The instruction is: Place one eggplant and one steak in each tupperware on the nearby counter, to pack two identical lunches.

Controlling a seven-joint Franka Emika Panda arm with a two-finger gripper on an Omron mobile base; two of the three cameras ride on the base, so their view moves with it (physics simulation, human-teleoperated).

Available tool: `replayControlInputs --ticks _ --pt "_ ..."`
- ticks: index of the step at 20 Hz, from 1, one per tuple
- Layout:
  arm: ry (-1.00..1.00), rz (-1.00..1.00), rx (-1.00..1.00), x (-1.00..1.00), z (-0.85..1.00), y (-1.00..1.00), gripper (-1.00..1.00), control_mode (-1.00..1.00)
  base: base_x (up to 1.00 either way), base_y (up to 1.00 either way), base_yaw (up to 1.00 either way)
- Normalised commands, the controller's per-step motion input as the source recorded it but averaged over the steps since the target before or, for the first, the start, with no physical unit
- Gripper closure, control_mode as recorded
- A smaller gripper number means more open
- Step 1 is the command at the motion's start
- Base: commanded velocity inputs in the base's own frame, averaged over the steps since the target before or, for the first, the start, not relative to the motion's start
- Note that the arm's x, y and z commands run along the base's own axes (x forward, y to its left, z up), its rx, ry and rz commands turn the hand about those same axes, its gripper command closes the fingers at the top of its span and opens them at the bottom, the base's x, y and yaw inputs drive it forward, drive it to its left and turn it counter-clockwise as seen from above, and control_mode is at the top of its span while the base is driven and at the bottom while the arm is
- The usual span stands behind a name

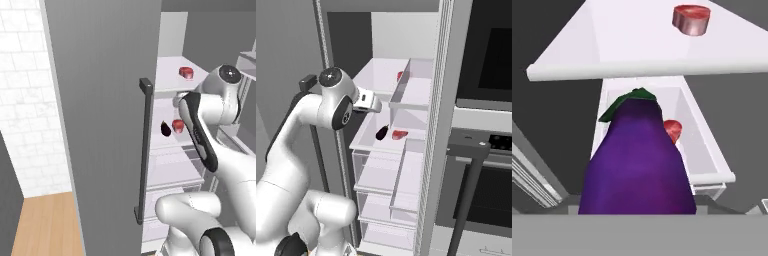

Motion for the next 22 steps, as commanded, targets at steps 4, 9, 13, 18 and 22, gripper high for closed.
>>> replayControlInputs --ticks 4,9,13,18,22 --pt "0.13 0.11 -0.09 -1.0 -0.09 0.45 1.0 -1.0 0.0 0.0 0.0" --pt "0.02 0.02 -0.03 -0.2 -0.04 0.1 1.0 1.0 -0.8 0.34 0.09" --pt "0.0 0.0 0.0 0.0 0.0 0.0 1.0 1.0 -1.0 0.04 0.08" --pt "0.0 0.0 0.0 0.0 0.0 0.0 1.0 1.0 -0.92 -0.87 -0.16" --pt "0.0 0.0 0.0 0.0 0.0 0.0 1.0 1.0 -0.35 -1.0 -0.31"
